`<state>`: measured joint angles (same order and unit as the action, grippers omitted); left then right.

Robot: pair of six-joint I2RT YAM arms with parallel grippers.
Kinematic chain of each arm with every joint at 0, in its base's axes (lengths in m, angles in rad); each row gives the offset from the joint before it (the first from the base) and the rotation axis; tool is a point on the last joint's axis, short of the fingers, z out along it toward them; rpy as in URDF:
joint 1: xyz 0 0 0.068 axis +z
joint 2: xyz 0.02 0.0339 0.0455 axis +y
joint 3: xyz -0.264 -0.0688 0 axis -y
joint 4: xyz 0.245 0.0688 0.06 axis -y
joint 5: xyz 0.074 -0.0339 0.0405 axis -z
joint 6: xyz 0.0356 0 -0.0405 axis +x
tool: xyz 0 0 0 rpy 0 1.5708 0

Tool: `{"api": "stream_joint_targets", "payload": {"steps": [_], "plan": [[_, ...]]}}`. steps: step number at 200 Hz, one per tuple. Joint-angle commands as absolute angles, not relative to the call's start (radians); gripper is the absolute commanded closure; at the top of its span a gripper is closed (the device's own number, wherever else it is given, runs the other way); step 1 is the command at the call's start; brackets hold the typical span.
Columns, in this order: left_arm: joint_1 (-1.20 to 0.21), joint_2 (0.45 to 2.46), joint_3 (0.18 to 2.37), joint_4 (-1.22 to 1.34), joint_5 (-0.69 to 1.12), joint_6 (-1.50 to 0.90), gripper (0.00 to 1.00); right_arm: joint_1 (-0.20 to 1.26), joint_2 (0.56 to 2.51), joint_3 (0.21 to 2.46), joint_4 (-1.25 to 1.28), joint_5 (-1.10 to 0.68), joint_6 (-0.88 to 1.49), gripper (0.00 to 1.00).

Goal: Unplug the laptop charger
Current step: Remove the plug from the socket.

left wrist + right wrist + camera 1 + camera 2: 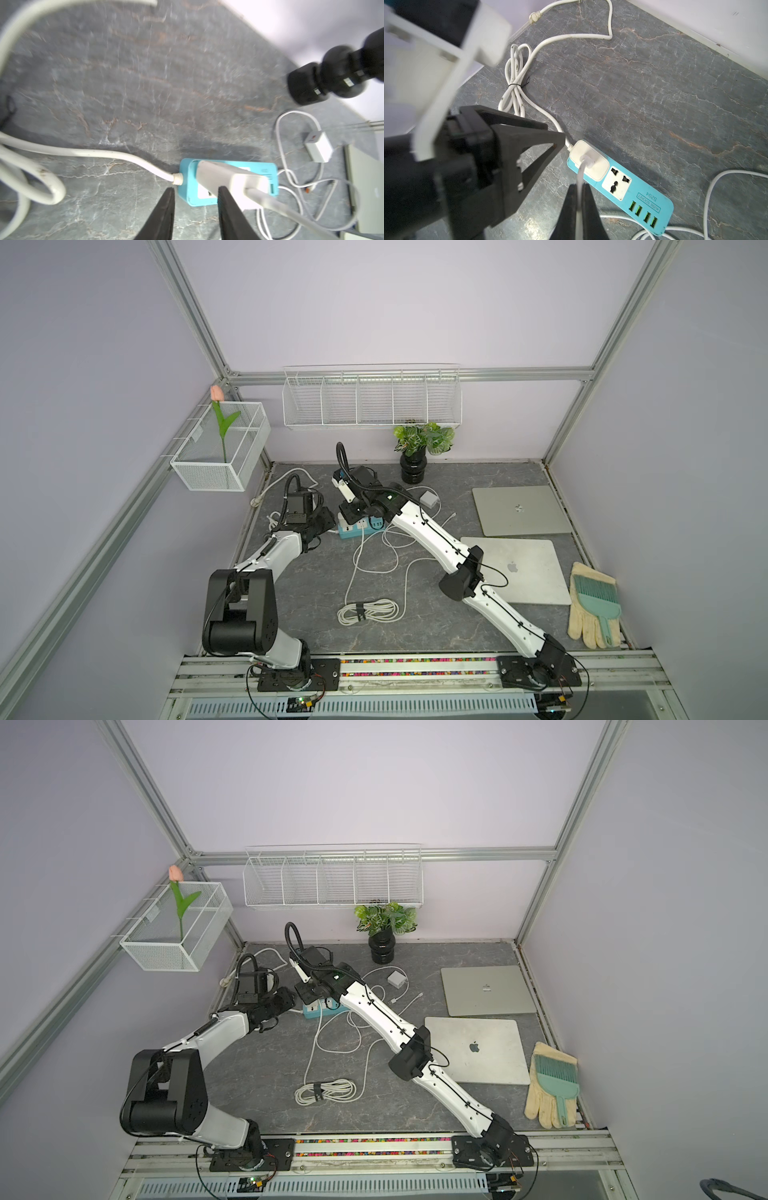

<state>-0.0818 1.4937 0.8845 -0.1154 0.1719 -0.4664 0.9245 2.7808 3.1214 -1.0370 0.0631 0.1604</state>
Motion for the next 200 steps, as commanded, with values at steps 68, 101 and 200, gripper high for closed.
{"api": "stream_joint_targets", "payload": {"steps": [68,101,200], "plan": [[-0.089,1.63,0.905,-0.014,0.226,-0.482,0.56,0.926,2.773,3.157,-1.046,0.063,0.149,0.93],[-0.087,1.591,0.891,-0.016,0.208,-0.484,0.56,0.925,2.781,3.157,-1.043,0.067,0.145,0.93],[-0.087,1.615,0.924,-0.003,0.22,-0.497,0.52,0.925,2.8,3.157,-1.031,0.044,0.155,0.93]]}}
